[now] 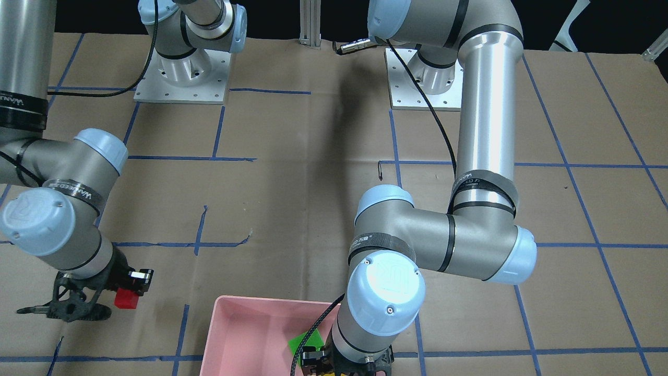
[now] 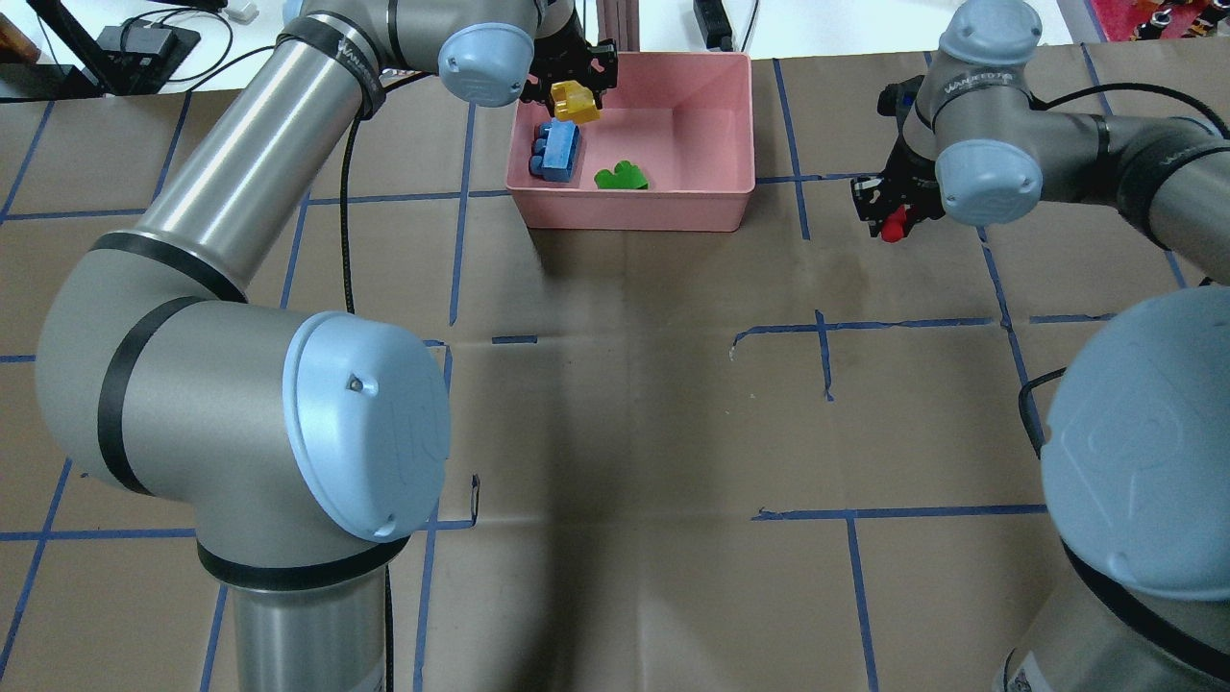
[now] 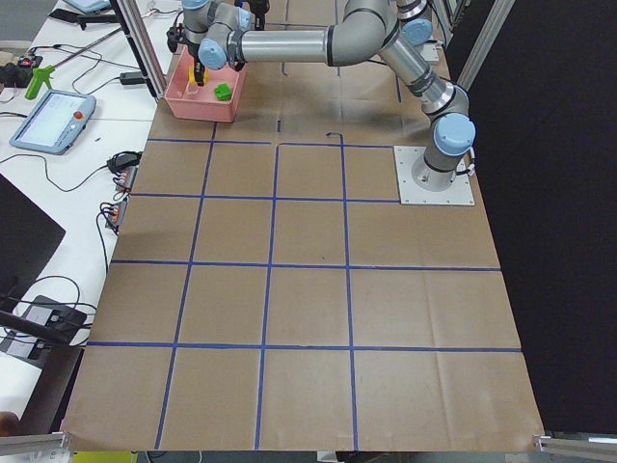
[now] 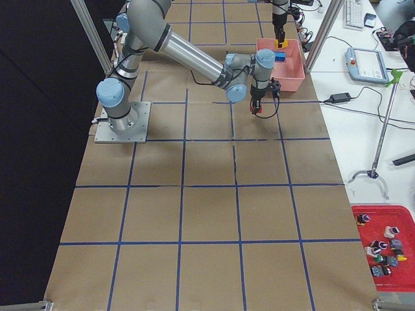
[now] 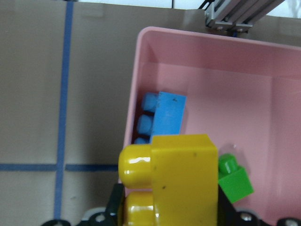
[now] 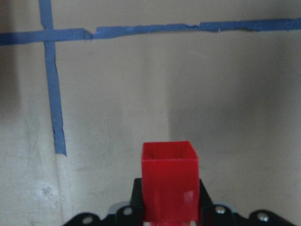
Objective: Put all blocks into box
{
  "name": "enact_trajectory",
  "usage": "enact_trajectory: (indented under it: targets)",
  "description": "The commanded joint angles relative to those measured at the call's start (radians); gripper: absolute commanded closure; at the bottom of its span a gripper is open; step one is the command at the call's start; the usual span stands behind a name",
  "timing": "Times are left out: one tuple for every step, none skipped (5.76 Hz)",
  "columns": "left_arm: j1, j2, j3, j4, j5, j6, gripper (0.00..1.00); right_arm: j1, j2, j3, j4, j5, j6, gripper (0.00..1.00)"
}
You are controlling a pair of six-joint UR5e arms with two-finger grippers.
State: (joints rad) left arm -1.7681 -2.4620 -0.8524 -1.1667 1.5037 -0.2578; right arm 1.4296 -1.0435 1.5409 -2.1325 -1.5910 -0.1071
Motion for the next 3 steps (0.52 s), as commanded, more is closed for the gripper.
enact_trajectory:
  targets:
    - [-0.004,0.011,-0.001,0.013,0.006,-0.017,0.01,0.0,0.002,-0.252,0.173,-0.001,-0.098,0.94]
    - [0.009,0.029,-0.002,0.006,0.004,-0.003,0.01,0.005,0.005,-0.347,0.204,0.011,-0.174,0.94]
    - [0.069,0.091,-0.019,-0.033,0.001,0.027,0.01,0.023,0.005,-0.352,0.212,0.014,-0.231,0.93]
